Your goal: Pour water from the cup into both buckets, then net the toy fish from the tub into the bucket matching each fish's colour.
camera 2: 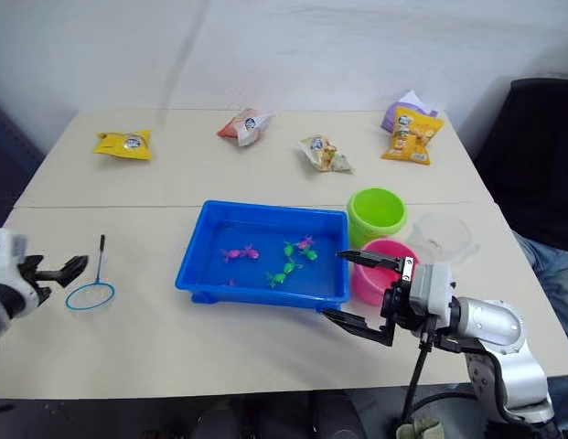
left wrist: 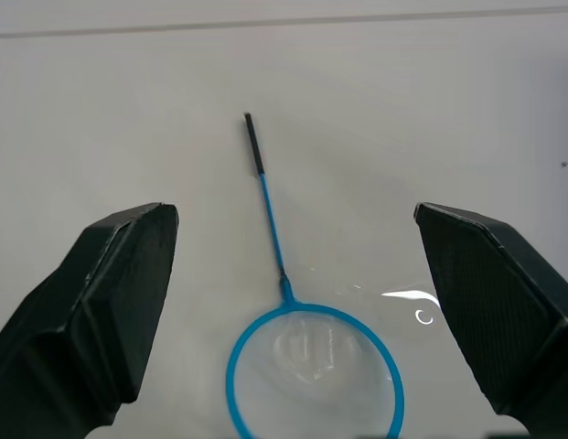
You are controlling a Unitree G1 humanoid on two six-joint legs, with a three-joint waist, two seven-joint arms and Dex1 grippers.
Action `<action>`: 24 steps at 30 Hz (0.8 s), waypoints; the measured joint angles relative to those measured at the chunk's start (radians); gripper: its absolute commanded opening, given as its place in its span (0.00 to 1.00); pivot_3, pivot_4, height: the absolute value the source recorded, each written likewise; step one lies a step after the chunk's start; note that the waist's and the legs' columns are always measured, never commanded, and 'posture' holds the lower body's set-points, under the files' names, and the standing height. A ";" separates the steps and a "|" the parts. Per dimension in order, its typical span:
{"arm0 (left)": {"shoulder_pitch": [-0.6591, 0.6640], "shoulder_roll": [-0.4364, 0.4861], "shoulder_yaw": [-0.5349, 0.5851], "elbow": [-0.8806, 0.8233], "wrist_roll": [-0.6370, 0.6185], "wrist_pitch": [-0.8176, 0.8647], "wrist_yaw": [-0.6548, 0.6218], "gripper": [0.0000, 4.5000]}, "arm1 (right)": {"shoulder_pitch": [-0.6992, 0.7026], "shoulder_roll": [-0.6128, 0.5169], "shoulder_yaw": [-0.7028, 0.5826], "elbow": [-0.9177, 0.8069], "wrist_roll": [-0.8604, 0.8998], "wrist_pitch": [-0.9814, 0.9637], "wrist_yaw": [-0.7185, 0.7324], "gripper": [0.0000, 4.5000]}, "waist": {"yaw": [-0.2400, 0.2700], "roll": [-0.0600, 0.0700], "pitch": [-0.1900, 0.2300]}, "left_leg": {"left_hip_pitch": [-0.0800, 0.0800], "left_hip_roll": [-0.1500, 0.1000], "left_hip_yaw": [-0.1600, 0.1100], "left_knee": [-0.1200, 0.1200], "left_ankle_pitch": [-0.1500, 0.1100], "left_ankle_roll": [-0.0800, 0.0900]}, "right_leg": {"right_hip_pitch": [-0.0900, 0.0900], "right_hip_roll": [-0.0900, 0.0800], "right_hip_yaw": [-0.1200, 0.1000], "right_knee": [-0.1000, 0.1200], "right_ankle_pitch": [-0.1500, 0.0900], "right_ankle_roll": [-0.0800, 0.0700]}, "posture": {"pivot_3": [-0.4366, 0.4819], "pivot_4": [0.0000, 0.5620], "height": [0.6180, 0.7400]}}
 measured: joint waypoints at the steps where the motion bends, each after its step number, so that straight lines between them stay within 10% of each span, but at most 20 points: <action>1: -0.044 0.000 -0.035 0.048 0.018 0.009 0.007 1.00 | -0.003 0.003 0.001 -0.001 -0.006 -0.001 -0.010 0.99 | 0.000 0.000 0.000 | 0.000 0.000 0.000 0.000 0.001 0.000 | 0.000 0.000 0.000 0.001 0.000 0.000 | 0.48 0.27 0.99; 12: -0.302 -0.051 -0.227 0.410 0.130 0.049 0.023 1.00 | -0.023 0.014 0.017 -0.022 -0.076 -0.005 -0.103 0.99 | 0.026 -0.001 0.000 | -0.001 0.000 0.000 0.003 0.002 -0.001 | -0.003 0.001 -0.001 0.004 0.000 0.001 | 0.48 0.27 0.99; 22: -0.308 -0.064 -0.199 0.436 0.146 0.070 0.015 0.04 | 0.042 -0.003 0.000 -0.038 -0.077 -0.007 -0.117 1.00 | 0.021 -0.001 0.000 | 0.001 0.000 0.001 0.002 0.004 -0.002 | -0.002 0.001 0.000 0.007 0.000 0.001 | 0.48 0.27 0.99; 24: -0.305 -0.065 -0.194 0.440 0.148 0.061 0.014 0.01 | 0.048 -0.006 0.000 -0.040 -0.077 -0.010 -0.117 1.00 | 0.023 -0.001 -0.001 | 0.001 0.000 0.001 0.002 0.004 -0.002 | -0.002 0.001 0.000 0.007 0.000 0.001 | 0.48 0.27 0.99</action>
